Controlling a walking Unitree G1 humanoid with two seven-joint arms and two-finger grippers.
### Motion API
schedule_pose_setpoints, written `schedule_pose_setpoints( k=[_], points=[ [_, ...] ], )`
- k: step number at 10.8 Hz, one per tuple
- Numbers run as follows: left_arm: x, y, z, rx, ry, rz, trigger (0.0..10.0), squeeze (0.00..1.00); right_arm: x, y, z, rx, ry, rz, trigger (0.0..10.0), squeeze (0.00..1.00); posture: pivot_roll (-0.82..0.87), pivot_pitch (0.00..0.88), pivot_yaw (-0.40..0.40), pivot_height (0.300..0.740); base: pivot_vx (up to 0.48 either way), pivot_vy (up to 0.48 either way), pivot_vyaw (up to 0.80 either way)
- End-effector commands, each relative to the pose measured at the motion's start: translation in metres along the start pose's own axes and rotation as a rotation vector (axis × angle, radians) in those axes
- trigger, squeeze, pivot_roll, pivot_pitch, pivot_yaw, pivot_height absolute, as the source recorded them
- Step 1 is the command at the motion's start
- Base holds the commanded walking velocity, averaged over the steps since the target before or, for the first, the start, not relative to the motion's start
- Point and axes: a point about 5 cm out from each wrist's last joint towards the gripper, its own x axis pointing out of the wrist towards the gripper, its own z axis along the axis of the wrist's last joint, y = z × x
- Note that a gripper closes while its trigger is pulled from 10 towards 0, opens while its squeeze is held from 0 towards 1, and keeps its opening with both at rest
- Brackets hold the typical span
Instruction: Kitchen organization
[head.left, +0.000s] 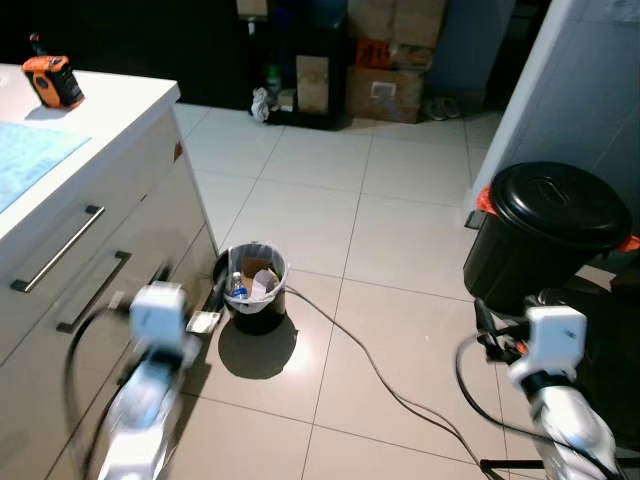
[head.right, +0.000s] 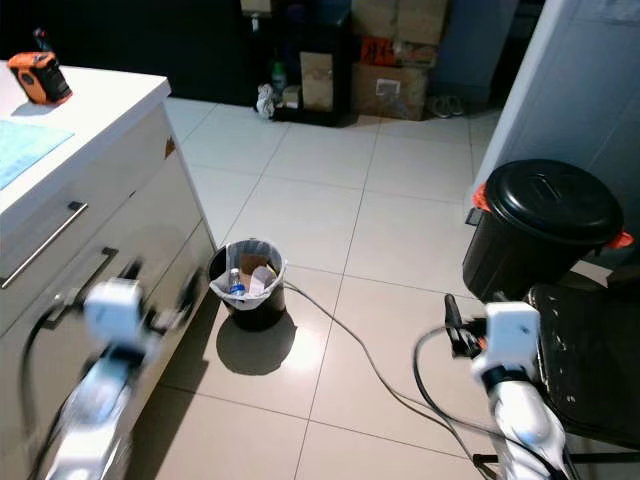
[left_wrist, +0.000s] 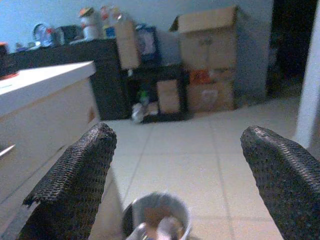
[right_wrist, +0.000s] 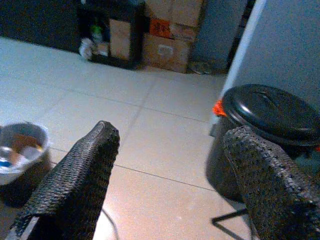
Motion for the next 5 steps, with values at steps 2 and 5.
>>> schedule_pose_setpoints(
  k=[2, 5],
  points=[
    [0.011, -0.017, -0.009, -0.015, 0.064, -0.008, 10.0, 0.0, 0.012, 0.006, 0.004, 0.02, -0.012, -0.051, 10.0, 0.0, -0.08, 0.0, 0.047, 0.74, 0.0, 0.0, 0.0],
    [-0.001, -0.009, -0.014, 0.007, 0.13, 0.035, 10.0, 0.0, 0.016, 0.012, 0.013, 0.022, -0.016, -0.038, 10.0, 0.0, -0.07, 0.0, 0.029, 0.74, 0.0, 0.0, 0.0]
  ],
)
